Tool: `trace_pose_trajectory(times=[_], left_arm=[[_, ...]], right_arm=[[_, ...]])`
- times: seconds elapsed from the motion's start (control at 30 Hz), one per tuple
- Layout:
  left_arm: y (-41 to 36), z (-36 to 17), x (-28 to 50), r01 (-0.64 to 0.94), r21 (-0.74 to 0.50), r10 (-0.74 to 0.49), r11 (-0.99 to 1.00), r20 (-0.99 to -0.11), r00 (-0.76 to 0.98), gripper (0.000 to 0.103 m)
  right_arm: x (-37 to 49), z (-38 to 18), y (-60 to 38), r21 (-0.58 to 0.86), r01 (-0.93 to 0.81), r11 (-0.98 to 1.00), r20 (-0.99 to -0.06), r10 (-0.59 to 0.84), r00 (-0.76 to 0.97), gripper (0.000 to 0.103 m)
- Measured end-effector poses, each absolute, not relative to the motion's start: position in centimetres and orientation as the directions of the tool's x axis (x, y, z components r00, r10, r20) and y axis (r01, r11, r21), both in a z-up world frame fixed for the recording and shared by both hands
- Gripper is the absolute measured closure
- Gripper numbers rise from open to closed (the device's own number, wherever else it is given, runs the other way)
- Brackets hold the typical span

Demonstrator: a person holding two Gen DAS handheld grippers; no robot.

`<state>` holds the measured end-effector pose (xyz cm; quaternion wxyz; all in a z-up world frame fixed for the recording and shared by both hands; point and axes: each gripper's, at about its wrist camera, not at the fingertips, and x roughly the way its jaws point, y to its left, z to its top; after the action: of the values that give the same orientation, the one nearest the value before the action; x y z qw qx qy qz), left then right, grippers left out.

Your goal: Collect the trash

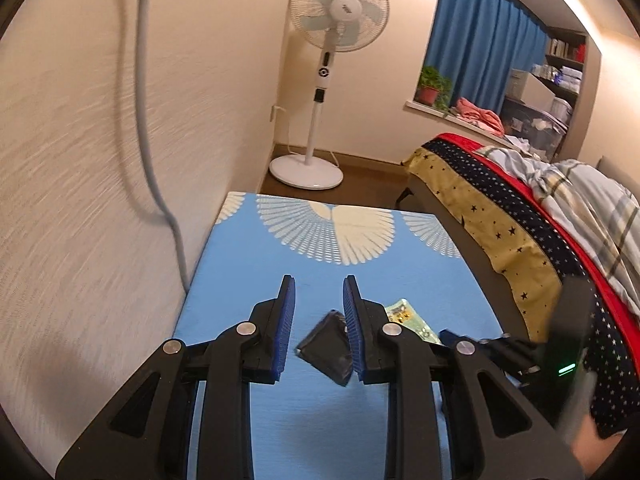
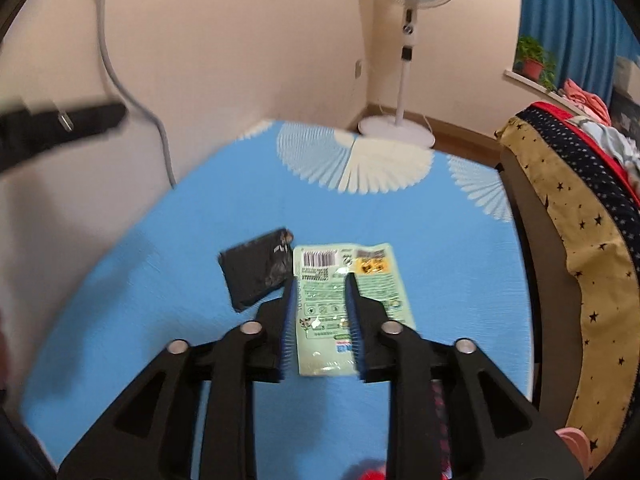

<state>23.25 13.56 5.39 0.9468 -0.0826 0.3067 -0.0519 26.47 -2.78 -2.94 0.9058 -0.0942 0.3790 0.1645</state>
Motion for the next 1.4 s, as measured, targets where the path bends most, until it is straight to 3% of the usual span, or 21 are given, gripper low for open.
trace_pose_trajectory(times=[0.13,0.5,0.57,0.67,0.73,1.1,1.2,1.27,1.33,1.4], left_arm=[[14.3,5.2,23.5,0.034,-0.205,-0.147,0.978,-0.571,0.807,0.078],[14.8,4.8,24.0,0.024,-0.225,-0.153,0.974,-0.577,0.803,0.078],[14.6,4.8,24.0,0.028,-0.222,-0.154,0.975,-0.576,0.803,0.078],[14.6,4.8,23.9,0.032,-0.219,-0.156,0.975,-0.576,0.802,0.078],[14.6,4.8,23.9,0.031,-0.216,-0.153,0.976,-0.577,0.802,0.078],[14.9,4.7,24.0,0.014,-0.216,-0.141,0.976,-0.586,0.798,0.078],[14.9,4.8,24.0,0.016,-0.221,-0.145,0.975,-0.584,0.798,0.078],[14.9,4.9,23.9,0.021,-0.225,-0.151,0.974,-0.582,0.799,0.078],[14.9,4.8,23.9,0.021,-0.226,-0.152,0.974,-0.582,0.799,0.078],[15.0,4.8,23.9,0.018,-0.231,-0.153,0.973,-0.585,0.796,0.078]], right_arm=[[27.8,-5.2,-1.0,-0.114,-0.372,0.921,-0.743,0.169,0.647,0.062],[28.9,-7.6,0.7,-0.214,-0.383,0.898,-0.779,0.08,0.622,0.062],[29.0,-7.7,0.6,-0.221,-0.38,0.898,-0.781,0.07,0.621,0.064],[28.9,-7.7,0.5,-0.226,-0.382,0.896,-0.783,0.067,0.619,0.082],[28.7,-7.6,0.5,-0.235,-0.39,0.89,-0.78,0.066,0.622,0.103],[28.6,-3.8,-1.7,-0.169,-0.374,0.912,-0.753,0.125,0.646,0.103],[29.9,-3.1,-3.7,-0.081,-0.333,0.939,-0.764,0.156,0.626,0.099],[31.2,-2.7,-5.6,-0.012,-0.296,0.955,-0.776,0.178,0.605,0.086],[32.0,-2.9,-6.5,0.04,-0.287,0.957,-0.792,0.206,0.575,0.056],[32.9,-4.0,-6.8,0.08,-0.301,0.95,-0.824,0.233,0.516,0.045]])
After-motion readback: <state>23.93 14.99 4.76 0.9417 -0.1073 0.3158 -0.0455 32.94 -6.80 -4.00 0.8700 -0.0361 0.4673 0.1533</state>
